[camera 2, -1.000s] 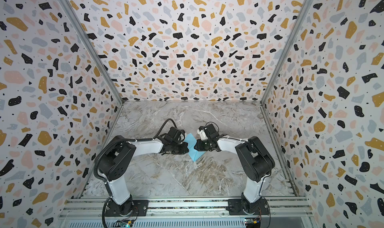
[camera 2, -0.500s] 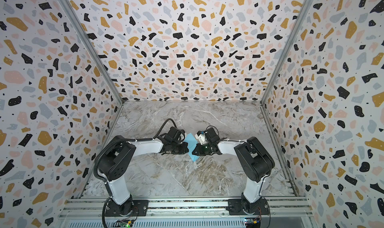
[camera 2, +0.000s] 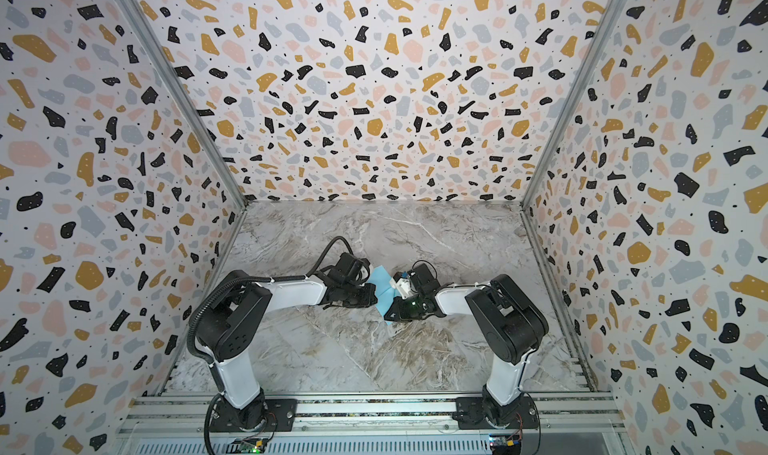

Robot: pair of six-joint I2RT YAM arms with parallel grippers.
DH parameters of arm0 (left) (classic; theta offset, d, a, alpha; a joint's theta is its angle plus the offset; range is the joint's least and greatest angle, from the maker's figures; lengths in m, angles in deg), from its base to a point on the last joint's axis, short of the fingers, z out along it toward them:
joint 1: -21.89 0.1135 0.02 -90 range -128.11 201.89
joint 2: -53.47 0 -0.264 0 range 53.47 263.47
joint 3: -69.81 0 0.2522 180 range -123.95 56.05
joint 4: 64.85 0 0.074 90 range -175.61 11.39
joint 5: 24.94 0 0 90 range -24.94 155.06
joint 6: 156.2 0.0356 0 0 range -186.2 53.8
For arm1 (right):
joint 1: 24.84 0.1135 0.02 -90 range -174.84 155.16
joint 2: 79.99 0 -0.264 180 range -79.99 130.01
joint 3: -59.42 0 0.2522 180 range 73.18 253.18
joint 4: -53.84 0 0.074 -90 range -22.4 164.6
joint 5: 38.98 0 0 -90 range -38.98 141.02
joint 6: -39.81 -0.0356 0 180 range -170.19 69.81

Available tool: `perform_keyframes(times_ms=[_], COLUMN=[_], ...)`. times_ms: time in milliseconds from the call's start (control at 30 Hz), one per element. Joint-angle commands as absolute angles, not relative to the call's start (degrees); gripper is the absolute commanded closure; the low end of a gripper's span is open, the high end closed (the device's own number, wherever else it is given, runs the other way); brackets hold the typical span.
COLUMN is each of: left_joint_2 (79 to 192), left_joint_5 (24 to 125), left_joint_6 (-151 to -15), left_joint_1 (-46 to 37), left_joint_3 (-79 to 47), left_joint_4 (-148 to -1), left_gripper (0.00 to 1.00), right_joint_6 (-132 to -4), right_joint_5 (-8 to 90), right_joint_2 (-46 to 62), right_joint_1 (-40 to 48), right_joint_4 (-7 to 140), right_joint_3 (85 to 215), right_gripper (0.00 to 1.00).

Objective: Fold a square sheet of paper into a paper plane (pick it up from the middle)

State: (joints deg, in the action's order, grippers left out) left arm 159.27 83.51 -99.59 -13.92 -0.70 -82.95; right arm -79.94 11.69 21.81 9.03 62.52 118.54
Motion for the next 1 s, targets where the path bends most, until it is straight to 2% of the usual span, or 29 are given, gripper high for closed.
perform_keyframes(times_ms=[0, 167, 533, 967], left_joint_2=[160.5, 160.3, 160.2, 160.3], left_joint_5=[81.2, 81.1, 81.3, 81.2], left_joint_6=[-98.9, -98.8, -98.8, -98.6], left_joint_1=[-14.0, -14.0, -14.0, -14.1], left_joint_3=[-0.9, -0.6, -0.5, -0.3], left_joint_4=[-85.9, -86.0, -86.0, -86.1], left_gripper=[1.00, 1.00, 1.00, 1.00], right_joint_6=[-80.9, -81.2, -79.8, -80.3], right_joint_5=[11.4, 11.9, 14.8, 19.8], right_joint_2=[18.4, 17.6, 25.9, 27.8], right_joint_1=[8.4, 6.1, 5.3, 1.1], right_joint_4=[62.1, 61.2, 63.8, 64.7], right_joint_3=[118.7, 121.3, 129.2, 127.3], right_gripper=[0.89, 0.88, 0.89, 0.90])
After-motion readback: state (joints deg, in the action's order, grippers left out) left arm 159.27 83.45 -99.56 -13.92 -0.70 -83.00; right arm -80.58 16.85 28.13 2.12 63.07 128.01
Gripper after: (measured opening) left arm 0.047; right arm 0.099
